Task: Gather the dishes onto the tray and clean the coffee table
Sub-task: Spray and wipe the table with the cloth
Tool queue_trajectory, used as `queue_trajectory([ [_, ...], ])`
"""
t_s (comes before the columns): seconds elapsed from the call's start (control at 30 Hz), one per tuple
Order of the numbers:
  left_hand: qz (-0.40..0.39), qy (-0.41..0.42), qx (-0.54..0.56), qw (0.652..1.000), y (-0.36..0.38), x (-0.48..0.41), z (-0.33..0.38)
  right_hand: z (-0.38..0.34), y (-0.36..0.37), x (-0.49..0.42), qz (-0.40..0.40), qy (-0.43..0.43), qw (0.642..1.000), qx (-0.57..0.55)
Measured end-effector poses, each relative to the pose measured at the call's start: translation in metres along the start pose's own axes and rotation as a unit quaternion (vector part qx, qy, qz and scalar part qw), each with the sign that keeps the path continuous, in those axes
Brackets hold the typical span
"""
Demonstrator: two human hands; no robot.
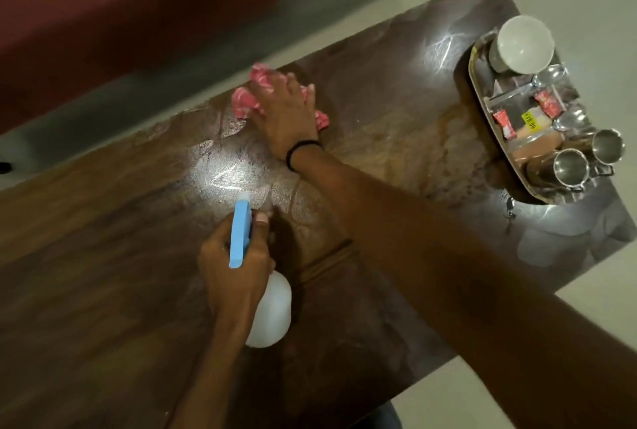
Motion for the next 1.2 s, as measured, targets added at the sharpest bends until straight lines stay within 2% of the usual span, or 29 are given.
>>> queue_trajectory([
  [0.07, -0.004, 0.0, -0.008, 1.0, 0.0, 0.001, 0.004, 0.039, -0.004, 0.031, 0.034, 0.066, 0.997, -0.023],
  [0.13, -0.001, -0.014, -0.012, 1.0, -0.001, 0.002, 0.007, 0.05, 0.001, 0.096, 0.035, 0.115, 0.991, -0.054],
  [0.17, 0.003, -0.018, -0.014, 1.0, 0.0, 0.001, 0.009, 0.041, 0.006, 0.132, 0.02, 0.112, 0.992, -0.055],
  [0.23, 0.008, -0.016, -0.021, 1.0, 0.002, 0.0, 0.014, 0.01, 0.02, 0.176, -0.031, 0.049, 0.997, -0.058],
  [0.3, 0.007, -0.007, -0.027, 1.0, 0.008, 0.0, 0.017, -0.01, 0.024, 0.16, -0.065, -0.045, 0.996, -0.048],
  [0.37, 0.006, 0.004, -0.029, 1.0, 0.011, 0.0, 0.018, -0.011, 0.013, 0.108, -0.073, -0.096, 0.993, -0.002],
  [0.43, 0.0, 0.024, -0.046, 0.999, 0.017, 0.001, 0.018, 0.011, 0.002, 0.065, -0.057, -0.063, 0.996, 0.018],
  [0.5, -0.003, 0.033, -0.053, 0.998, 0.02, 0.004, 0.015, 0.044, -0.004, 0.061, -0.025, -0.008, 1.0, -0.002],
  [0.6, 0.0, 0.02, -0.045, 0.999, 0.019, 0.012, 0.015, 0.068, -0.002, 0.122, 0.012, 0.069, 0.997, -0.035],
  [0.67, 0.008, 0.014, -0.043, 0.999, 0.018, 0.018, 0.017, 0.055, 0.011, 0.171, 0.007, 0.108, 0.993, -0.04],
  [0.77, 0.011, 0.009, -0.037, 0.999, 0.02, 0.027, 0.015, 0.013, 0.031, 0.197, -0.043, 0.028, 0.998, -0.023],
  [0.87, 0.008, 0.016, -0.053, 0.998, 0.025, 0.036, 0.01, 0.011, 0.02, 0.157, -0.069, -0.04, 0.997, 0.017],
  [0.97, 0.005, 0.037, -0.069, 0.997, 0.027, 0.043, 0.007, 0.042, 0.01, 0.142, -0.027, 0.01, 0.999, 0.014],
  [1.1, -0.002, 0.025, -0.058, 0.998, 0.028, 0.057, 0.009, 0.053, 0.02, 0.223, 0.008, 0.111, 0.992, -0.052],
  [1.2, -0.008, 0.025, -0.053, 0.998, 0.029, 0.065, 0.01, 0.025, 0.041, 0.283, -0.043, 0.034, 0.997, -0.06],
])
Point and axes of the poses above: each hand's wrist, its own x-axis away from the middle knuckle, its own y-axis out of the palm, z = x × y, the point moved 4 cm from there along -x, towards the middle knuckle, and after that the axes turned 1 degree about x, right-handed, at the moved point
